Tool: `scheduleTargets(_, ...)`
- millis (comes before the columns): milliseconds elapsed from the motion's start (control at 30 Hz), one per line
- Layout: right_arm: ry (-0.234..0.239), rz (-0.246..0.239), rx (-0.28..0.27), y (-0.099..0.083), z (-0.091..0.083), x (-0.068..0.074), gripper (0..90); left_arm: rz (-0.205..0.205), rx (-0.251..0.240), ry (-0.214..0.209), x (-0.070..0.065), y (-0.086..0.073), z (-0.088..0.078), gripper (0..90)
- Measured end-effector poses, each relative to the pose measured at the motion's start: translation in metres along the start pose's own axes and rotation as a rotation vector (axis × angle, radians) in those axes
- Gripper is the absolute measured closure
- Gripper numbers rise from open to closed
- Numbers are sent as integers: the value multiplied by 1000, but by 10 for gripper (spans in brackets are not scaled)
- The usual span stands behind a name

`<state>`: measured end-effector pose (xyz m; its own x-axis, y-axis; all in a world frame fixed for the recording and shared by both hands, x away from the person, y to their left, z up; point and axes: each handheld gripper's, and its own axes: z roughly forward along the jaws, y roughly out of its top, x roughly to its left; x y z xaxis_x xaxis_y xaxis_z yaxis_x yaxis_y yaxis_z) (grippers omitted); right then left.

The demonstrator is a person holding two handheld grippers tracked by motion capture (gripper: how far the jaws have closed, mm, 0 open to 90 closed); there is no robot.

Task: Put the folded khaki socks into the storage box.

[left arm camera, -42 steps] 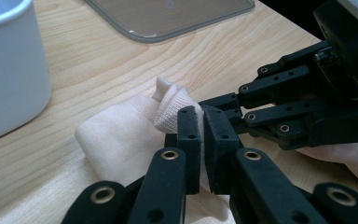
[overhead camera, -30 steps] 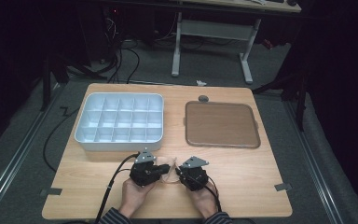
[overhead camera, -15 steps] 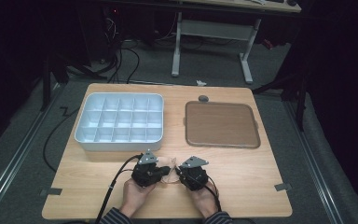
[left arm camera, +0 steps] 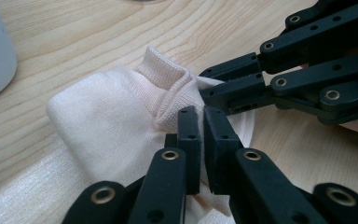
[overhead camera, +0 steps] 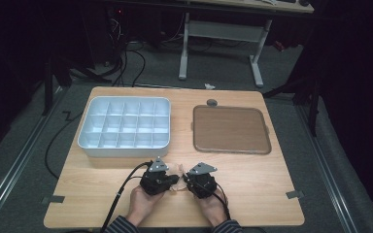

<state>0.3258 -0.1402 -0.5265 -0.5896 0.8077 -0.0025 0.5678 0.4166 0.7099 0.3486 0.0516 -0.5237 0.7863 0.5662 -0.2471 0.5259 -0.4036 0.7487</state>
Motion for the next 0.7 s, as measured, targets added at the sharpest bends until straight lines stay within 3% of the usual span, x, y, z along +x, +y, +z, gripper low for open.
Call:
scheduleTargets(233,15,14,1,0,-1,0,819,-4,-26,-23,2,1,-8,808)
scheduleTargets(333,16,22,0,0,-2,1,755,-8,-41,-31,2,2,-11,753)
scheduleTargets(433,15,27,-6,0,-4,1,719,-11,-73,-30,1,3,-19,651)
scheduleTargets(567,14,21,-19,0,-12,2,714,-5,-85,-23,1,3,-31,622)
scheduleTargets(700,12,12,-34,2,-22,3,728,-25,-94,-2,9,2,-43,618)
